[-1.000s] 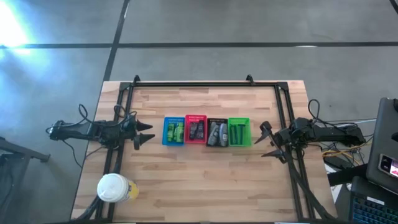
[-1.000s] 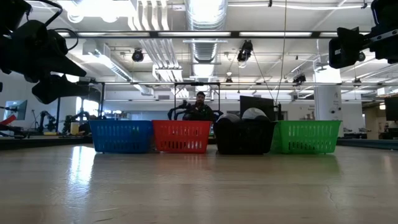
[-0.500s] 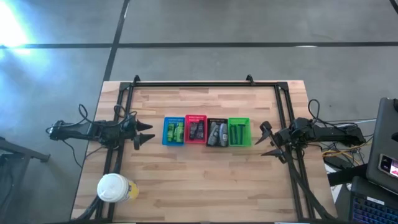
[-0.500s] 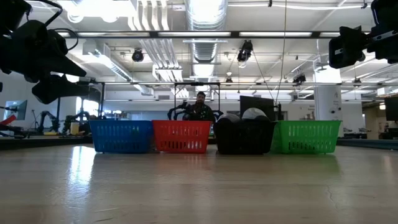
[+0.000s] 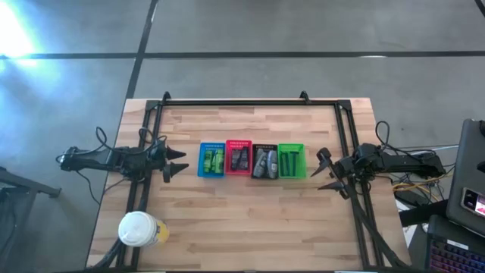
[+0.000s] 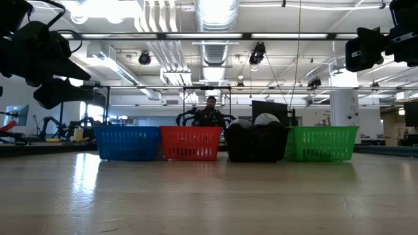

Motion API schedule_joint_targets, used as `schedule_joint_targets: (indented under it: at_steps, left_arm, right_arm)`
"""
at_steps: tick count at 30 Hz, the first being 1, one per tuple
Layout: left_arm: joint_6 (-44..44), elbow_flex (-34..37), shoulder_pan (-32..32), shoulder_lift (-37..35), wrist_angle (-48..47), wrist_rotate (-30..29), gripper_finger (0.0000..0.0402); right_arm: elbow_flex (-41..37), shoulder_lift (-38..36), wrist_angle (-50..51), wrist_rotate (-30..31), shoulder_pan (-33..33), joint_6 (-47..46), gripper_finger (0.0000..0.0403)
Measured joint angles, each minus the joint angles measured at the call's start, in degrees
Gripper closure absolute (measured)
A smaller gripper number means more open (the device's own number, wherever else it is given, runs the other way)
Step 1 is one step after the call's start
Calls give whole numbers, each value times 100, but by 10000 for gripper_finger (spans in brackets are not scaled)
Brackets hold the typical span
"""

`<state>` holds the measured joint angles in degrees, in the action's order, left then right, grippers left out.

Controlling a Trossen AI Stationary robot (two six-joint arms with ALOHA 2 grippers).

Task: Pick & Place Travel size toiletries
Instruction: Return to Home Position

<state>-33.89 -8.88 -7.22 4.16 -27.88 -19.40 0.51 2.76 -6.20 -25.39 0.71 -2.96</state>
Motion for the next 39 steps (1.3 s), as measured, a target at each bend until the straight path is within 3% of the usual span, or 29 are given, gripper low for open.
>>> schedule_joint_targets:
  at_steps: [39]
  left_arm:
    - [0, 0, 0, 0, -2, 2, 96]
  right_arm:
    - [0, 0, -2, 0, 1, 0, 47]
